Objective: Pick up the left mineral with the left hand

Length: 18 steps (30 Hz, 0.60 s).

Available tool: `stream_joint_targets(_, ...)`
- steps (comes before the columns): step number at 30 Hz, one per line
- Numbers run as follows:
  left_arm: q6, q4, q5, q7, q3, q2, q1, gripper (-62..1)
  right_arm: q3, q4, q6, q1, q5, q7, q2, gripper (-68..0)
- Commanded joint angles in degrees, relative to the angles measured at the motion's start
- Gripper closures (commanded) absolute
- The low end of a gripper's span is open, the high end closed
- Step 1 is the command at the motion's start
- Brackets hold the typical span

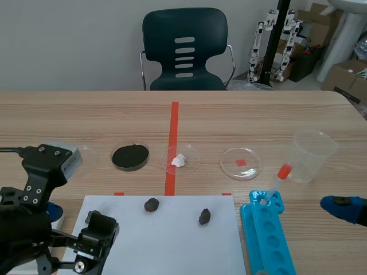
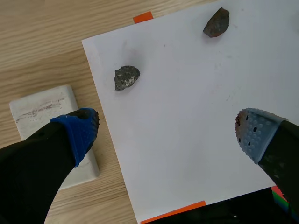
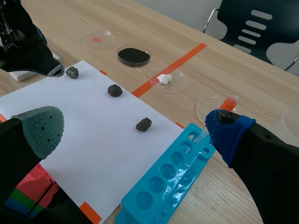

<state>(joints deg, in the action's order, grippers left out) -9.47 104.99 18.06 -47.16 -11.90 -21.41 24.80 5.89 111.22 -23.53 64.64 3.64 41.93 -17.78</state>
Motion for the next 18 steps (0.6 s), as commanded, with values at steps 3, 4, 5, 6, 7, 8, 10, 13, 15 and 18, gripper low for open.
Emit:
stream_joint_targets(3, -4.2, -4.3, 0.4, -5.1, -2.5, 0.0, -6.4, -61.5, 0.2, 0.5, -0.1, 0.1, -0.6, 0.7, 0.0, -63.8)
stream_joint_targets(4, -6.3, -5.2, 0.7, -6.5, -3.5, 0.1, -8.2, -61.5, 0.2, 0.5, -0.1, 0.1, -0.6, 0.7, 0.0, -63.8)
stream_joint_targets(5, -7.6, -5.7, 0.6, -7.5, -4.1, 0.4, -9.6, -61.5, 0.2, 0.5, -0.1, 0.1, -0.6, 0.7, 0.0, -63.8)
stream_joint_targets(6, -8.0, -6.4, 0.6, -8.5, -4.7, 0.9, -11.5, -61.5, 0.2, 0.5, -0.1, 0.1, -0.6, 0.7, 0.0, -63.8)
stream_joint_targets(7, -8.0, -7.0, 0.6, -9.5, -5.1, 1.3, -12.7, -61.5, 0.2, 0.5, -0.1, 0.1, -0.6, 0.7, 0.0, -63.8)
stream_joint_targets(8, -8.0, -7.7, 0.6, -10.2, -5.4, 1.7, -13.8, -61.5, 0.2, 0.5, -0.1, 0.1, -0.6, 0.7, 0.0, -63.8)
stream_joint_targets(10, -8.2, -9.6, 0.6, -12.1, -5.8, 2.7, -16.1, -61.5, 0.2, 0.5, -0.1, 0.1, -0.6, 0.7, 0.0, -63.8)
stream_joint_targets(13, -9.3, -13.7, 0.6, -14.7, -6.2, 3.8, -19.4, -61.5, 0.2, 0.5, -0.1, 0.1, -0.6, 0.7, 0.0, -63.8)
stream_joint_targets(15, -9.3, -16.0, 0.6, -16.1, -6.2, 4.3, -21.2, -61.5, 0.2, 0.5, -0.1, 0.1, -0.6, 0.7, 0.0, -63.8)
stream_joint_targets(18, -9.3, -18.6, 0.6, -17.4, -6.2, 4.8, -23.2, -61.5, 0.2, 0.5, -0.1, 0.1, -0.6, 0.7, 0.0, -63.8)
